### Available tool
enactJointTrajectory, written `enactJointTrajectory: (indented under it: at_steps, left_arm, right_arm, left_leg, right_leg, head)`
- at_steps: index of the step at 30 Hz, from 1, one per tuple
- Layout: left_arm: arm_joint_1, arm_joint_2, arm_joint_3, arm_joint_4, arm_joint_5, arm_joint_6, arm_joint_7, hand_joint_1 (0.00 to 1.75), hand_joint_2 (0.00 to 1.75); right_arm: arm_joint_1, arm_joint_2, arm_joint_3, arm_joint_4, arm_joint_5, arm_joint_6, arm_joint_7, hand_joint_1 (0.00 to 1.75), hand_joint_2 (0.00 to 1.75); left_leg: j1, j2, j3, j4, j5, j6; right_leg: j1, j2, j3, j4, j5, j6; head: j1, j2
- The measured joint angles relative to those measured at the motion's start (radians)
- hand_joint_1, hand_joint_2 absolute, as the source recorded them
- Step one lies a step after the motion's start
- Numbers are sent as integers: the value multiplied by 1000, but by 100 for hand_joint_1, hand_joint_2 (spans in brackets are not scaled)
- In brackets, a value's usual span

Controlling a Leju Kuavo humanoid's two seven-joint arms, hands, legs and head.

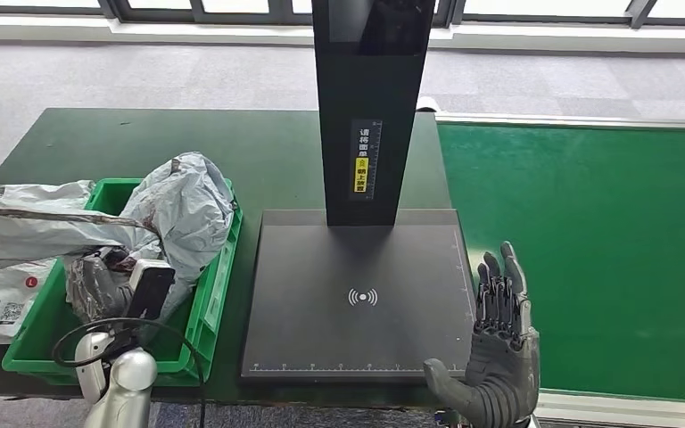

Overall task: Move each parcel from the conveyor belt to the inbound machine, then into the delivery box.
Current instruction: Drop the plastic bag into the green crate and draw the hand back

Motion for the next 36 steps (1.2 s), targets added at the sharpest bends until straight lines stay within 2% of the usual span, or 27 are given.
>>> enactJointTrajectory:
  at_steps: [2, 6, 12, 21, 31, 34, 36]
  left_arm:
    - [-26, 6, 0, 47, -2, -7, 1, 0, 175]
    - [-48, 9, 0, 88, 15, -8, -6, 0, 0]
    - [-34, 8, 0, 69, 58, 3, -30, 0, 0]
    - [47, -14, 0, -42, 227, 56, -156, 0, 0]
    - [79, -33, -1, -101, 272, 71, -200, 0, 0]
    - [92, -41, -9, -124, 400, 41, -276, 0, 0]
    - [107, -48, -26, -143, 522, -33, -342, 0, 0]
  right_arm:
    - [0, 1, -3, 0, -3, -4, 0, 0, 175]
    - [-1, 1, -4, 0, -11, -9, 0, 0, 175]
    - [-5, 0, -4, 0, -27, -17, 0, 0, 175]
    - [-20, -2, -4, 9, -45, -50, 0, 0, 175]
    - [-21, -2, -3, 11, -44, -50, 0, 0, 175]
    - [-22, -3, -3, 11, -48, -52, 0, 0, 175]
    - [-22, -3, -3, 11, -57, -62, 0, 0, 175]
  left_leg:
    - [0, -5, 3, 0, 0, 0]
    - [0, -8, 5, -2, -6, -1]
    - [0, -6, 11, -2, -2, -4]
    - [0, -4, 11, -1, -1, -5]
    - [0, -3, 7, -1, -1, -5]
    - [0, -3, 6, -1, -1, -5]
    - [0, -3, 6, -1, -1, -5]
  right_leg:
    - [0, -6, 5, 0, -3, 0]
    - [0, -8, 14, 0, -10, -2]
    - [0, -7, 18, 2, -7, -5]
    - [0, -3, 11, 2, -3, -4]
    - [0, -3, 6, 2, -3, -4]
    - [0, -2, 6, 2, -4, -4]
    - [0, -2, 5, 2, -4, -4]
  head:
    - [0, 0]
    - [0, 0]
    - [0, 0]
    - [0, 0]
    - [0, 0]
    - [0, 0]
    - [0, 0]
